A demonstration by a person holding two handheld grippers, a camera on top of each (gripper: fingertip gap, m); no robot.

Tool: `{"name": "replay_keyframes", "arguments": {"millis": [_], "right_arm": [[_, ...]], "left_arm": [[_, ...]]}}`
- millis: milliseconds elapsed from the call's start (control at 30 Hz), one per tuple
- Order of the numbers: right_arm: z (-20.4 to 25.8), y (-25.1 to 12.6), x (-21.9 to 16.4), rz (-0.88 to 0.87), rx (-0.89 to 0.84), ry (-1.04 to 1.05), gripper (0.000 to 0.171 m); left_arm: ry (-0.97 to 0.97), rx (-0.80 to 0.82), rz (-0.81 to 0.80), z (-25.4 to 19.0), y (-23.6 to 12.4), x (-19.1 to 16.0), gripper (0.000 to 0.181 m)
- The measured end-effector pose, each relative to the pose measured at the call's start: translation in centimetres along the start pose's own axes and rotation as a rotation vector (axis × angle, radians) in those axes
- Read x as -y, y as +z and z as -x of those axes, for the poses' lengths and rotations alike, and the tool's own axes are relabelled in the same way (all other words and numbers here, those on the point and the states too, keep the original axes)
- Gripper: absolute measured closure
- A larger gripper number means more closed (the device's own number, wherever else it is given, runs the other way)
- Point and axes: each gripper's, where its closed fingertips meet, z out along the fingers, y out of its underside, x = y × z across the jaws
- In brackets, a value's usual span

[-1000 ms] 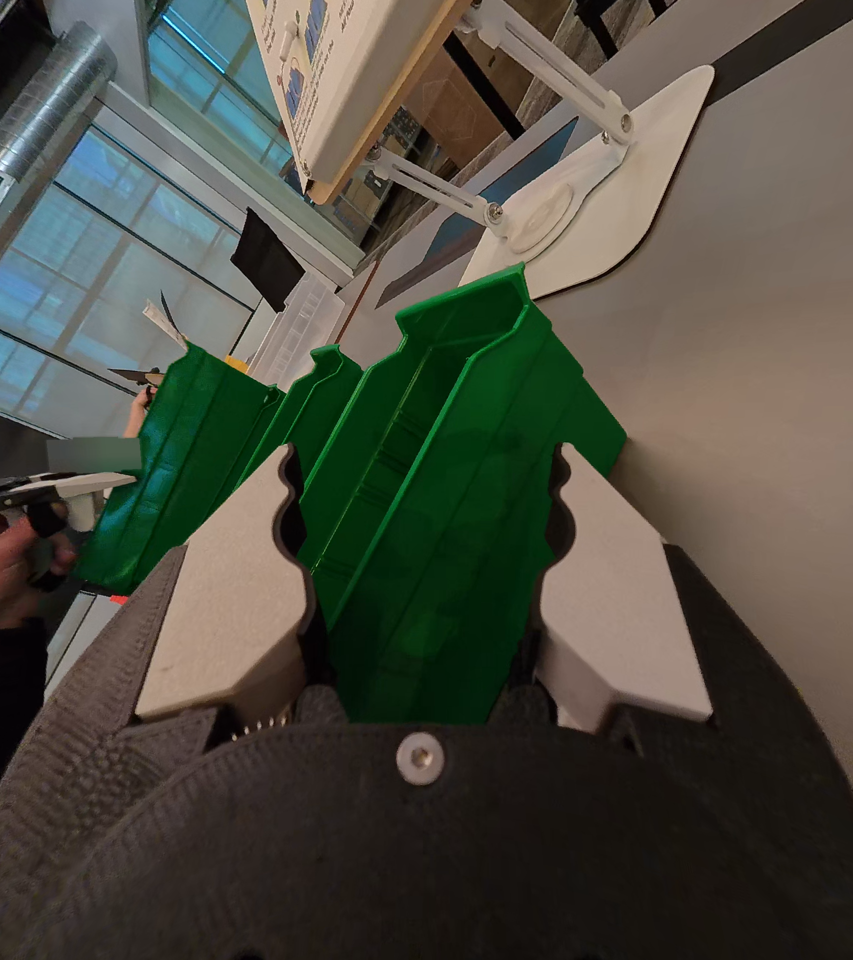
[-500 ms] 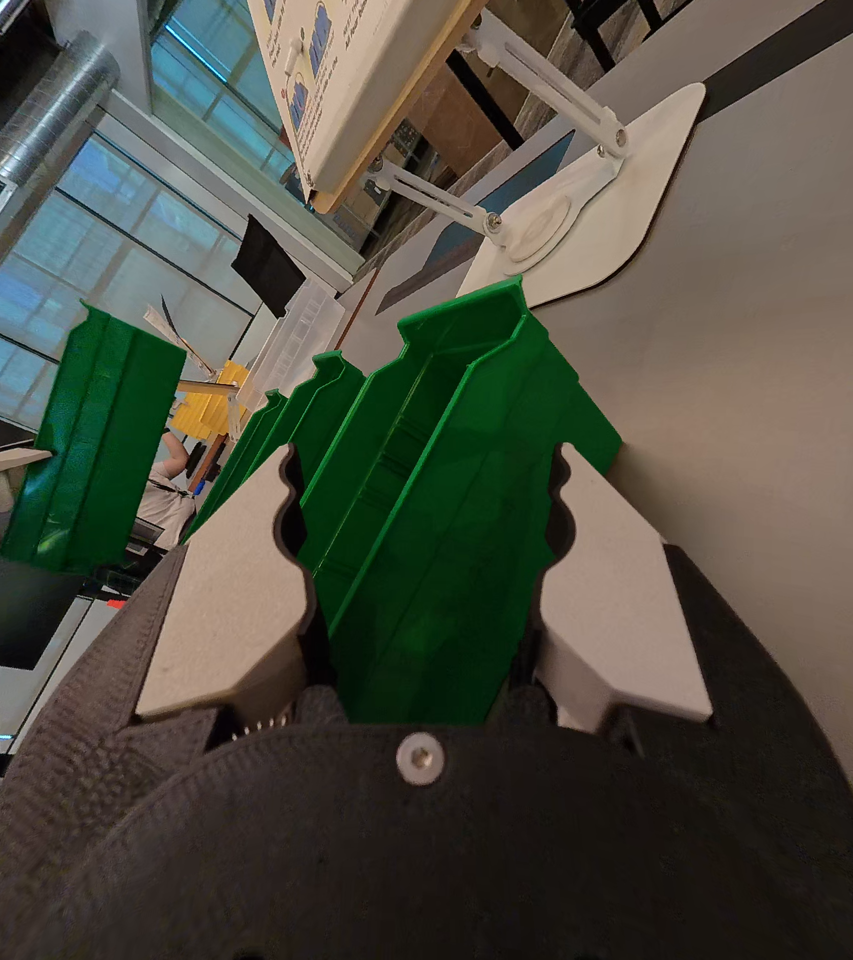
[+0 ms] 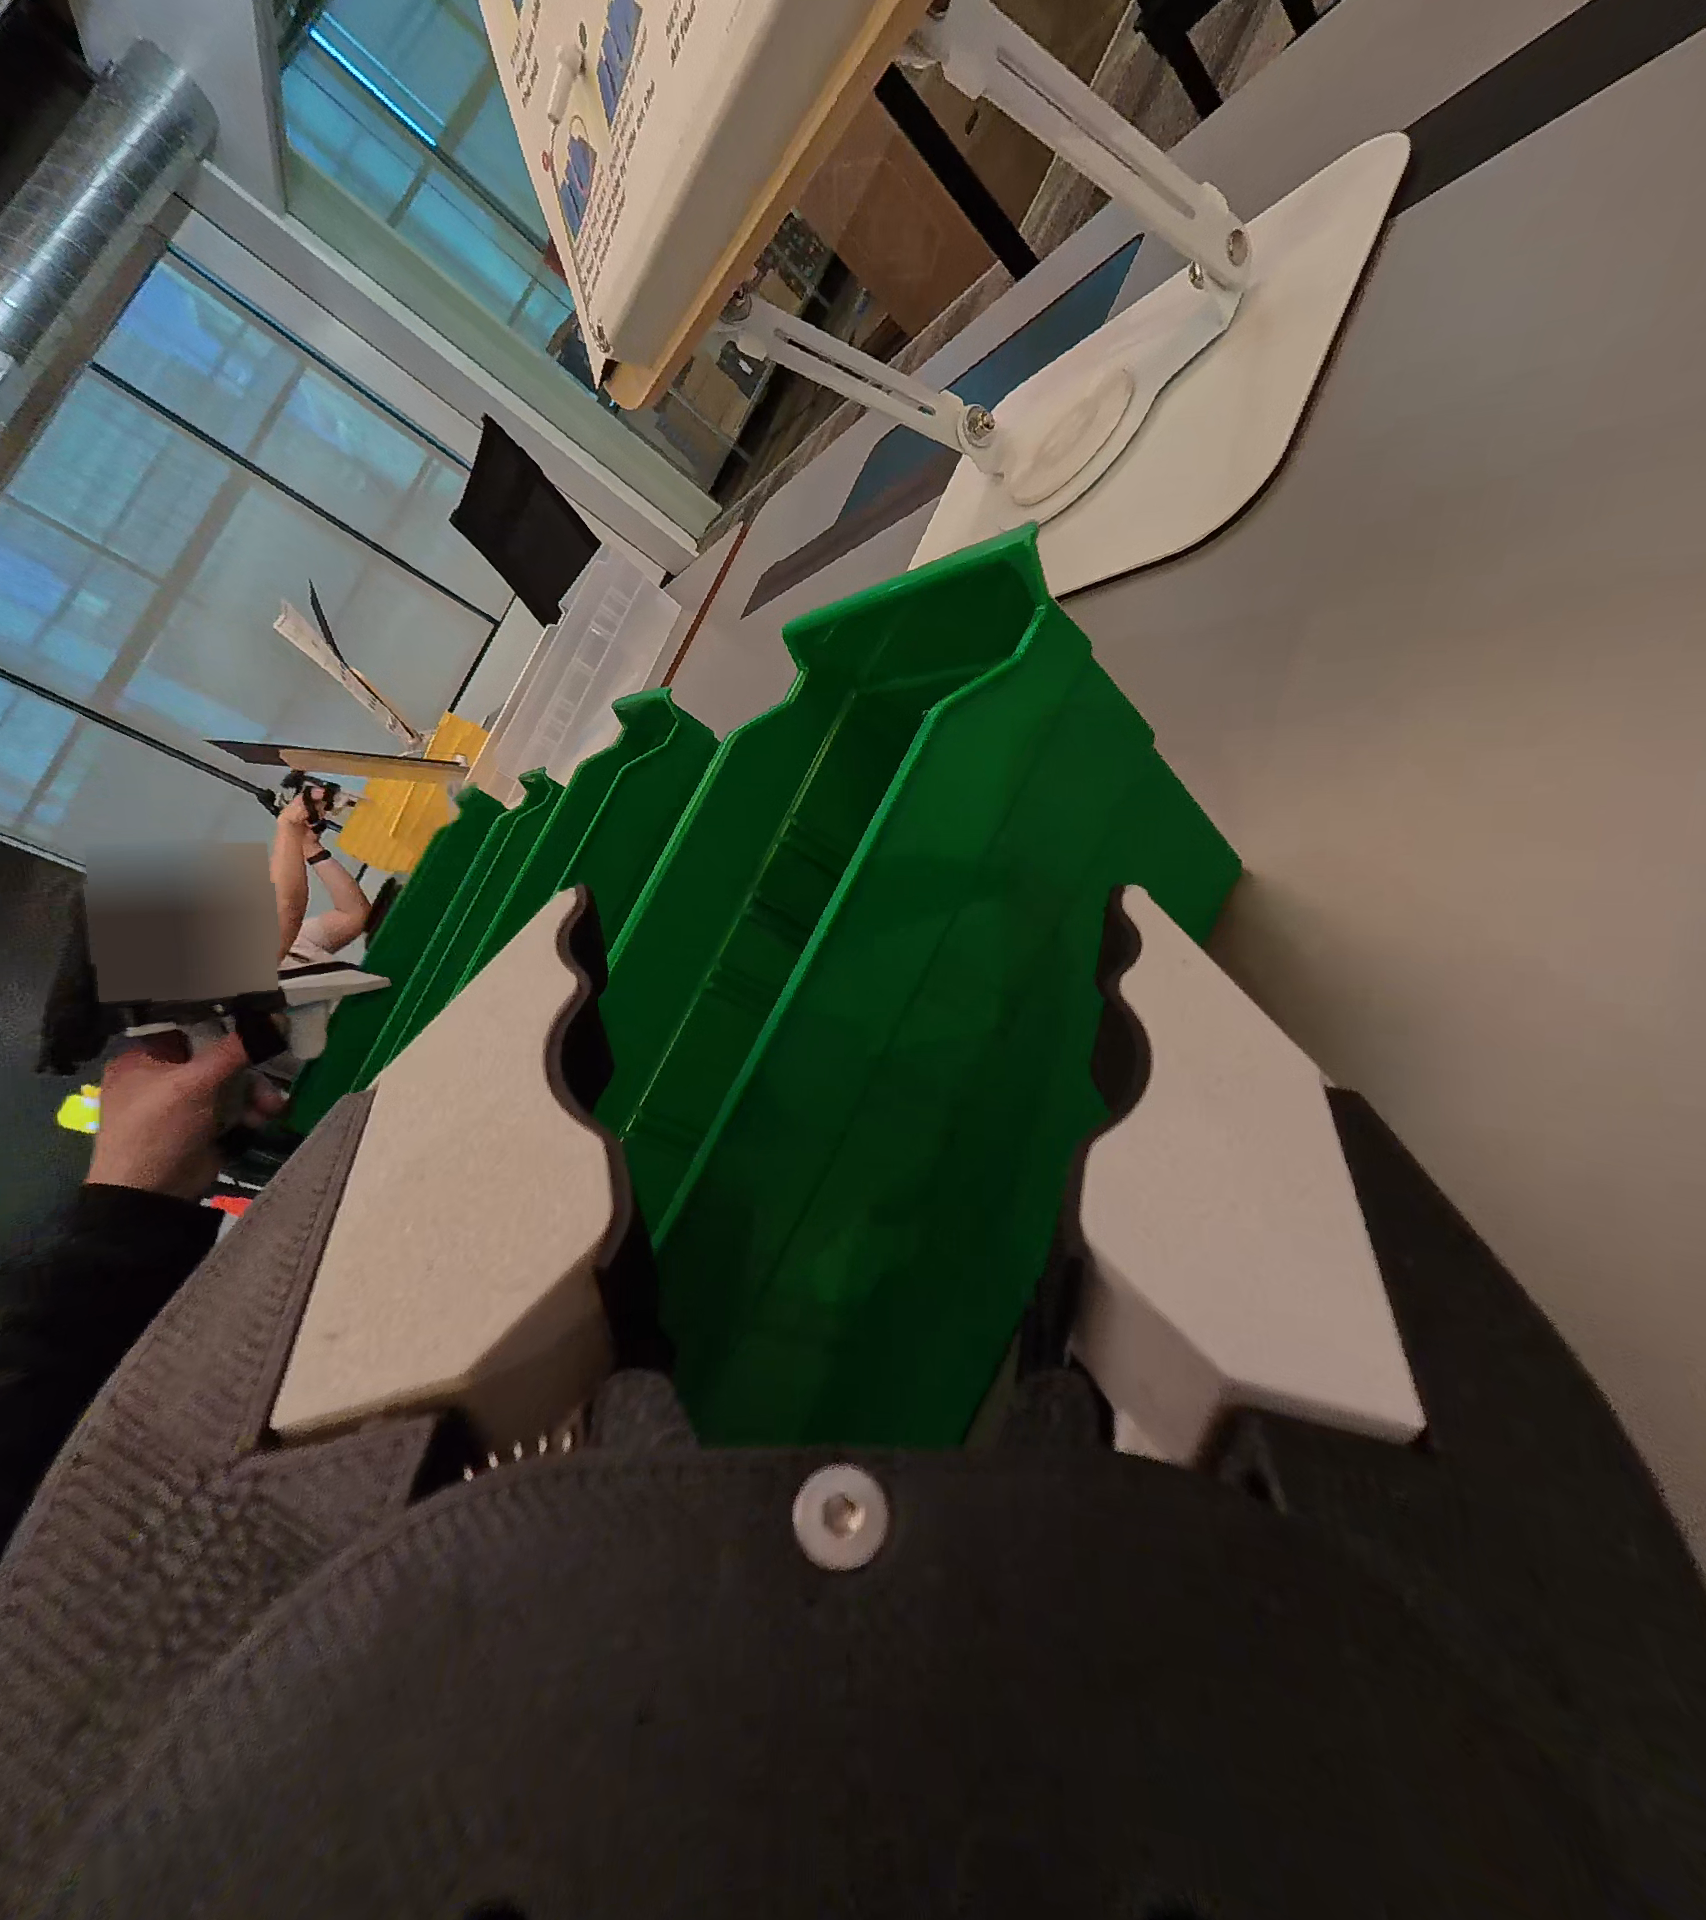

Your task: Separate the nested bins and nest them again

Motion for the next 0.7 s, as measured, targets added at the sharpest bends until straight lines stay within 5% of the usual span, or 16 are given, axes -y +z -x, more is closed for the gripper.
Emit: {"name": "replay_keyframes", "arguments": {"millis": [333,500,700], "right_arm": [[-0.1,0.0,0.0,0.001,0.000,0.003,0.075],[-0.2,-0.1,0.1,-0.003,-0.003,0.002,0.075],[-0.2,0.1,0.1,-0.002,0.010,0.013,0.075]], "left_arm": [[0.001,-0.105,-0.048,-1.5,2.9,0.0,0.067],[0.027,-0.066,-0.124,-1.2,-0.1,1.8,0.041],[0.230,-0.221,-0.116,-10.7,-3.9,2.8,0.045]]}}
